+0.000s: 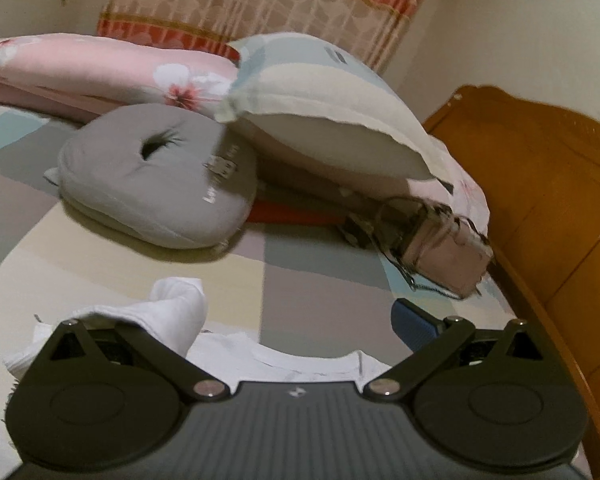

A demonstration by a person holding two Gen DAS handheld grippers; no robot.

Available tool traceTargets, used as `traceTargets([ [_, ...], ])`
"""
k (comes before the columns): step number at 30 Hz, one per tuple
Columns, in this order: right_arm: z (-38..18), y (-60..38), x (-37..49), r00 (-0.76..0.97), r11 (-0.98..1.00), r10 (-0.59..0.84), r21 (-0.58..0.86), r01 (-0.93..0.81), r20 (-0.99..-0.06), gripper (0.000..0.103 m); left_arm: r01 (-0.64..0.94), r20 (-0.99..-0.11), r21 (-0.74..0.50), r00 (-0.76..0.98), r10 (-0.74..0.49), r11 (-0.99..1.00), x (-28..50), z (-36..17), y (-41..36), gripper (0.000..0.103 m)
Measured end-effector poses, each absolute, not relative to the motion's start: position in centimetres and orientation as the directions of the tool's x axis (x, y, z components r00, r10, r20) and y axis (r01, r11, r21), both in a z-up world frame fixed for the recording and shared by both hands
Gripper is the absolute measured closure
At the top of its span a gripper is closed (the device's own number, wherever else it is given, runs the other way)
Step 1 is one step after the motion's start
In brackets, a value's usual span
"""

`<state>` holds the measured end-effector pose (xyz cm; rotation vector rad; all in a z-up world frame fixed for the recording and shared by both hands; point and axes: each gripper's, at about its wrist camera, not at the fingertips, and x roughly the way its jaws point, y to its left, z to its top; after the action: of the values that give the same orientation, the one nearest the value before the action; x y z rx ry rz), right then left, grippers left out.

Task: Fold clothes
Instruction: 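Lift the held sleeve cuff with the left gripper above the sweatshirt, then carry the held sleeve across the sweatshirt chest with the left gripper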

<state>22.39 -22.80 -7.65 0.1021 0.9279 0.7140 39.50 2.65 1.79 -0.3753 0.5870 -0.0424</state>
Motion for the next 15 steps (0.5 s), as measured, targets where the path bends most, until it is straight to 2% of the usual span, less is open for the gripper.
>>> traceTargets([
  [4, -8.0, -22.9, 22.2, 0.391, 0.787, 0.567, 0.337, -0.517, -0.724, 0.000, -0.044, -0.548, -0.359, 0.819, -0.172, 0.932, 40.5, 1.5, 0.7, 0.002],
  [15, -7.7, -24.2, 22.2, 0.391, 0.784, 0.581, 0.362, -0.504, -0.714, 0.000, 0.009, -0.582, -0.323, 0.787, -0.206, 0.946, 42.5, 0.6, -3.6, 0.002],
])
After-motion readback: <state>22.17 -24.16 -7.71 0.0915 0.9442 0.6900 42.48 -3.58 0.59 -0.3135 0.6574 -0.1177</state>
